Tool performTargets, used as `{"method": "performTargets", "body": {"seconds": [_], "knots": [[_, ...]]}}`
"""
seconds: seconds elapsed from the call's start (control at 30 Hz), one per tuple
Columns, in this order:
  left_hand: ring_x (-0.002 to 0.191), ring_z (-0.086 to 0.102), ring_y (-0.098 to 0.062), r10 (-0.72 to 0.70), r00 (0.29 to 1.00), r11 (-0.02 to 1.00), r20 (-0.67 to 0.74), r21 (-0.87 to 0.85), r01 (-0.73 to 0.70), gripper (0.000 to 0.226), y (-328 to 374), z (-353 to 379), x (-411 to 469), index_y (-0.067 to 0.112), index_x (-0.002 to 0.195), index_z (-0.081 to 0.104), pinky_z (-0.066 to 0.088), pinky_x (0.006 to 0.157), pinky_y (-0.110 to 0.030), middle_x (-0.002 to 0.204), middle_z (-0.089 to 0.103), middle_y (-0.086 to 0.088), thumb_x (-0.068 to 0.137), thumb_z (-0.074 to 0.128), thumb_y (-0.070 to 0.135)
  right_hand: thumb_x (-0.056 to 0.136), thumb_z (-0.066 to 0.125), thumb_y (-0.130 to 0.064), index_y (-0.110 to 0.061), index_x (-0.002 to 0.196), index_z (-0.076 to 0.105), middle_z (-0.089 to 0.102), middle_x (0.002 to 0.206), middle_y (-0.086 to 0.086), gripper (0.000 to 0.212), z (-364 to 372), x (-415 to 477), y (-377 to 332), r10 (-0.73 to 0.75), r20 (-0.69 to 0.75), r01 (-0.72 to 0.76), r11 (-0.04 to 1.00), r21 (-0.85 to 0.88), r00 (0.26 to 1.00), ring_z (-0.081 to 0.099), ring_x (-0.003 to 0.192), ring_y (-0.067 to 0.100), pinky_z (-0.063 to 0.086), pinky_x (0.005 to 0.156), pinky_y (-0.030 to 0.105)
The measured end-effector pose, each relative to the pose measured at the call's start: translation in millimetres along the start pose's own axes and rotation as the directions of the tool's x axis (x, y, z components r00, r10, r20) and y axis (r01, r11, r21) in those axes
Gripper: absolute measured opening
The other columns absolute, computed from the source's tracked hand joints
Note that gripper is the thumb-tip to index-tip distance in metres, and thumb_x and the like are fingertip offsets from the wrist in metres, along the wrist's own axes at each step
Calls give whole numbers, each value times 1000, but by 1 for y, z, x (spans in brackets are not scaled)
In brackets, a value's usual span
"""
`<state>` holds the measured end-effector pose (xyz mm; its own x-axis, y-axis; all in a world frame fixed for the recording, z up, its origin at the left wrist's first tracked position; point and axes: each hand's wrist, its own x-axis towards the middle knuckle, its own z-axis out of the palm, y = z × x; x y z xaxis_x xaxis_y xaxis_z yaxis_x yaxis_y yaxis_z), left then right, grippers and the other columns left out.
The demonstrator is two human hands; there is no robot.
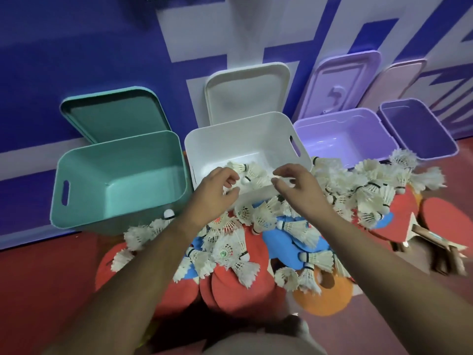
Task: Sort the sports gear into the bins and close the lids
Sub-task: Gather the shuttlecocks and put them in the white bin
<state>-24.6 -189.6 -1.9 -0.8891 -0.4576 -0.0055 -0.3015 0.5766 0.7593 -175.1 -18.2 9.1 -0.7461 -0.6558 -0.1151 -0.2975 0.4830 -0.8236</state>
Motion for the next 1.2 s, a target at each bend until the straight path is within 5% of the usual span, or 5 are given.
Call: {"method": "performTargets", "body": {"seconds": [0.4,0.6,0.83,1.03,1.2], "knots": [[104,52,-29,-197,946,937,259,333,105,40,-3,111,-20,22,128,53,49,92,-44,117,36,-9,90,60,35,89,64,-32,-5,124,53,49,119,14,45,4,-70,121,263,27,-221,859,-462,964,50,107,32,43,86,37],[99,53,-24,-263,911,921,319,363,139,47,-2,130,-21,10,111,63,45,89,-33,115,38,-6,85,67,49,81,54,-3,-1,105,57,54,105,15,25,10,-55,129,148,5,-125,853,-506,989,51,99,33,48,75,39],[76,51,-18,-205,979,960,6,198,200,25,19,123,-37,13,81,51,40,65,-30,87,50,0,86,69,28,78,64,0,-5,84,68,57,78,11,9,-8,-51,143,-73,31,77,825,-561,997,56,70,33,47,54,35],[77,65,-18,-370,926,909,-82,-237,342,49,41,112,-59,37,114,42,56,70,-37,89,63,-6,80,75,26,91,60,-8,-11,86,69,60,88,4,10,-45,-41,122,-169,20,167,940,-299,985,56,78,20,44,64,31],[80,58,14,-422,904,877,-76,-288,385,57,55,127,-64,25,125,46,45,74,-12,101,57,17,79,79,17,94,61,-15,-19,84,64,65,82,-8,11,-85,-36,81,-181,42,177,981,74,983,56,67,2,39,59,10]]}}
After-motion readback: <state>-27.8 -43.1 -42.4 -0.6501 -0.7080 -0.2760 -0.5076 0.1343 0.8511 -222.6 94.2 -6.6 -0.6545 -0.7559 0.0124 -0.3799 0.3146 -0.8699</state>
